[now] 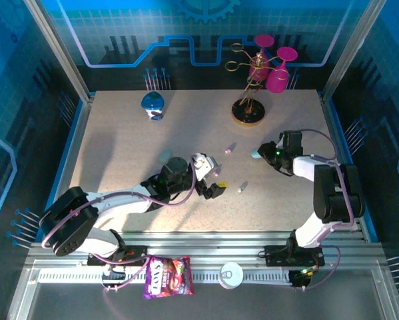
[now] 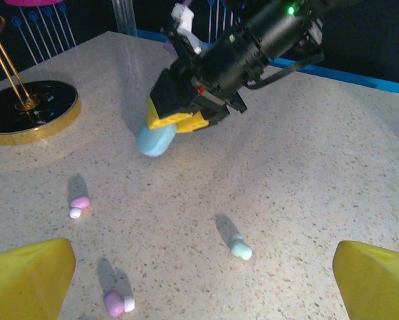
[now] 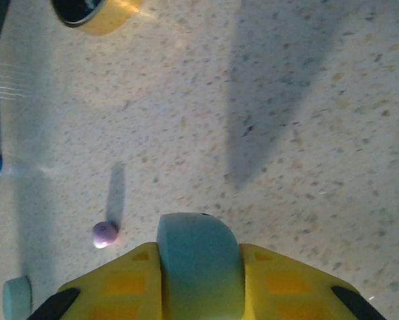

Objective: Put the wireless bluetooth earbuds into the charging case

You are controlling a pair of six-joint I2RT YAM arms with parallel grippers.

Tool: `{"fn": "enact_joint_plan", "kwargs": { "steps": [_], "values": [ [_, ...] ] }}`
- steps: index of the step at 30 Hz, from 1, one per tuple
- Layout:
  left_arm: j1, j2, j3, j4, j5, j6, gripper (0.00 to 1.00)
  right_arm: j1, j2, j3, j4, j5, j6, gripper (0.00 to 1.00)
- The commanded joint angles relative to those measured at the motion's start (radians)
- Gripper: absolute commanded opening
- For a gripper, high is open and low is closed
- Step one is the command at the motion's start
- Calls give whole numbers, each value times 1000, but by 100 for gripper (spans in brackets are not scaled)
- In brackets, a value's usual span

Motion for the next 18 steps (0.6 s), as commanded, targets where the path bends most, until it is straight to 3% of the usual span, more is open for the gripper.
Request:
{"fn": "enact_joint_plan", "kwargs": {
  "steps": [1, 4, 7, 12, 18],
  "values": [
    [-8, 20, 29, 36, -39, -19, 99, -39, 50, 26, 28, -37, -33, 24],
    [0, 16, 38, 2, -55, -25, 99, -59, 66, 33, -4, -34, -54, 31],
    [21, -8, 74, -106, -111, -82, 99, -71, 26, 25, -41, 4, -91, 49],
    [22, -60, 229, -524, -406, -193, 99, -85, -109, 24, -157, 83, -188, 79],
    [26, -87, 314, -899, -744, -466, 99, -45, -270, 28, -225, 38, -327, 87]
  ]
}}
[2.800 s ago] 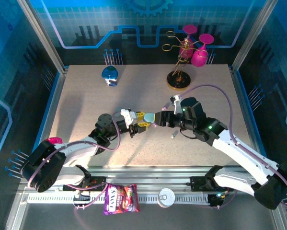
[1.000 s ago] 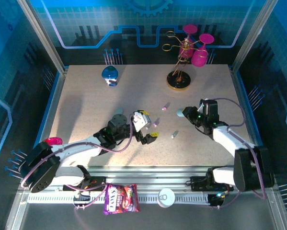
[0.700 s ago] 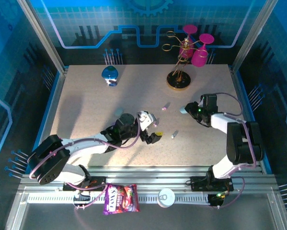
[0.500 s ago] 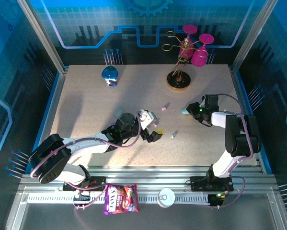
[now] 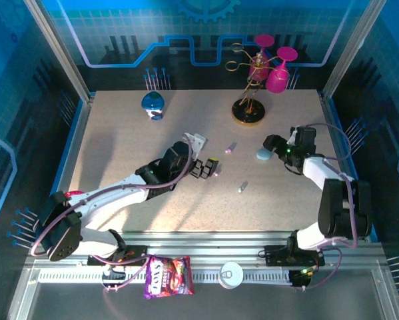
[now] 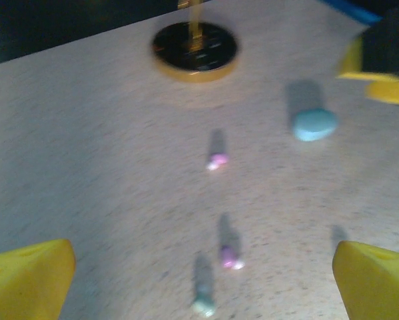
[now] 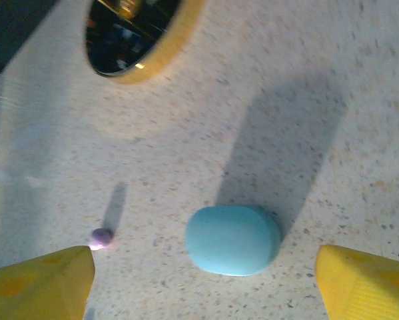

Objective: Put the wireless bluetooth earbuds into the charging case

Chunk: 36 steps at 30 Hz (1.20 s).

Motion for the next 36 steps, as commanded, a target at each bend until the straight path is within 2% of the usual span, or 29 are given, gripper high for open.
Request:
{"fn": "enact_joint_plan", "kwargs": {
  "steps": [1, 4, 8, 13, 18, 24, 31, 36],
  "values": [
    [16, -23, 49, -360, -279, -245, 99, 41, -79, 15, -76, -30, -135, 88],
    [48, -40, 49, -485, -335, -395, 99, 112, -130, 31, -95, -56, -206, 88],
    [141, -90, -19, -504, -286, -469, 99, 245, -160, 57, -103, -108, -298, 88],
    [341, -169, -123, -459, -121, -509, 99, 515, -137, 90, -117, 45, -408, 89],
    [545, -232, -197, -400, 50, -499, 99, 755, -23, 137, -39, 206, -415, 89],
    [692, -281, -242, -351, 165, -490, 99, 972, 183, 233, 43, 331, -399, 88],
    [801, -275, -274, -282, 294, -499, 99, 1099, 434, 425, 61, 391, -390, 86],
    [817, -286, -281, -274, 314, -498, 99, 1117, 554, 499, 105, 414, -382, 76]
  ]
}}
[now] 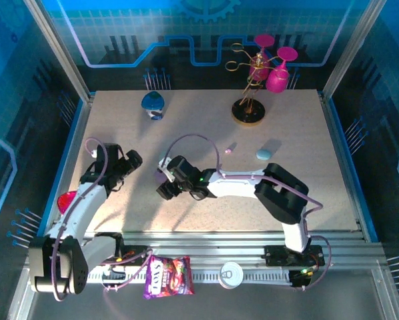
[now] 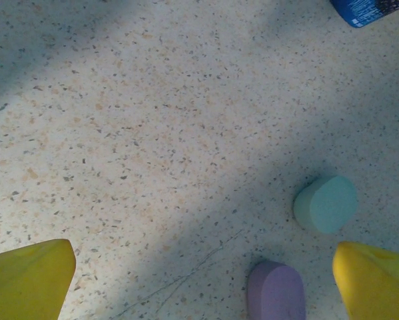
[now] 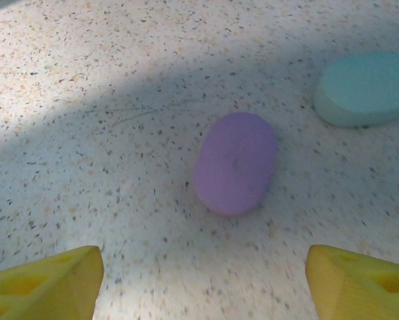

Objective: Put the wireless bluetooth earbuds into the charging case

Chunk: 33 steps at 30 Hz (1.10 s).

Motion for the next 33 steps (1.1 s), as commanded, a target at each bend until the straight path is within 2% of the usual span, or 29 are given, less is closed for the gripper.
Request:
{"fn": "enact_joint_plan", "kwargs": {
  "steps": [1, 10, 18, 24, 29, 33],
  "values": [
    [14, -15, -14, 28, 58, -16, 99, 4, 60, 49, 49, 56, 4, 75],
    [16, -27, -12, 21, 71, -10, 99, 1, 168, 107, 57, 69, 22, 71],
    [16, -41, -16, 12, 79, 0, 99, -11, 221, 151, 55, 39, 47, 63],
    [16, -44, -19, 15, 90, 0, 99, -23, 255, 186, 42, 21, 44, 51],
    [16, -46, -19, 17, 94, 7, 99, -25, 249, 187, 32, 12, 30, 36],
    [16, -50, -21, 27, 100, 25, 99, -26, 210, 159, 37, 0, 5, 33]
  ]
}}
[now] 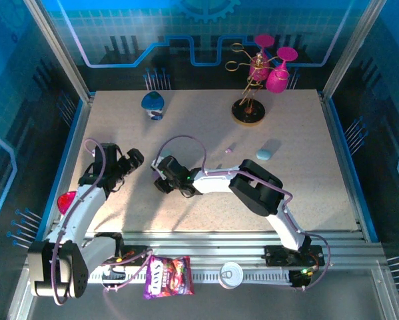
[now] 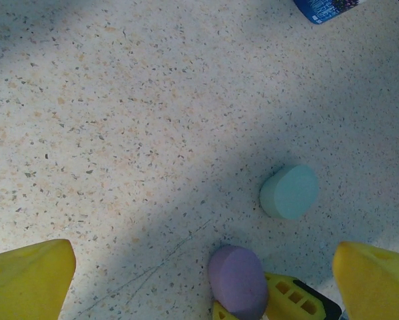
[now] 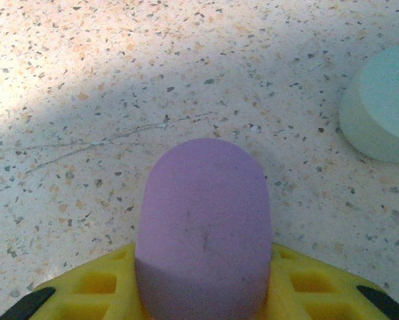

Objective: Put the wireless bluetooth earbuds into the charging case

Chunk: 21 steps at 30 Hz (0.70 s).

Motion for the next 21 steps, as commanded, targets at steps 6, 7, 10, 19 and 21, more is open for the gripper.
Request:
{"fn": "enact_joint_plan", "kwargs": {
  "steps": [6, 7, 10, 19, 21],
  "values": [
    [9, -47, -30, 57, 63, 91, 99, -10, -162, -120, 2, -71, -43, 31],
    [4, -59, -41, 75, 78, 112, 99, -16, -197, -150, 5, -93, -47, 31],
    [-26, -107, -72, 144, 99, 178, 99, -46, -302, -236, 4, -187, -51, 29],
    [-167, -232, -193, 501, 236, 321, 99, -232, -609, -395, -166, -489, -146, 26],
    [-184, -228, -197, 551, 298, 321, 99, -276, -661, -400, -228, -553, -170, 26]
  ]
}}
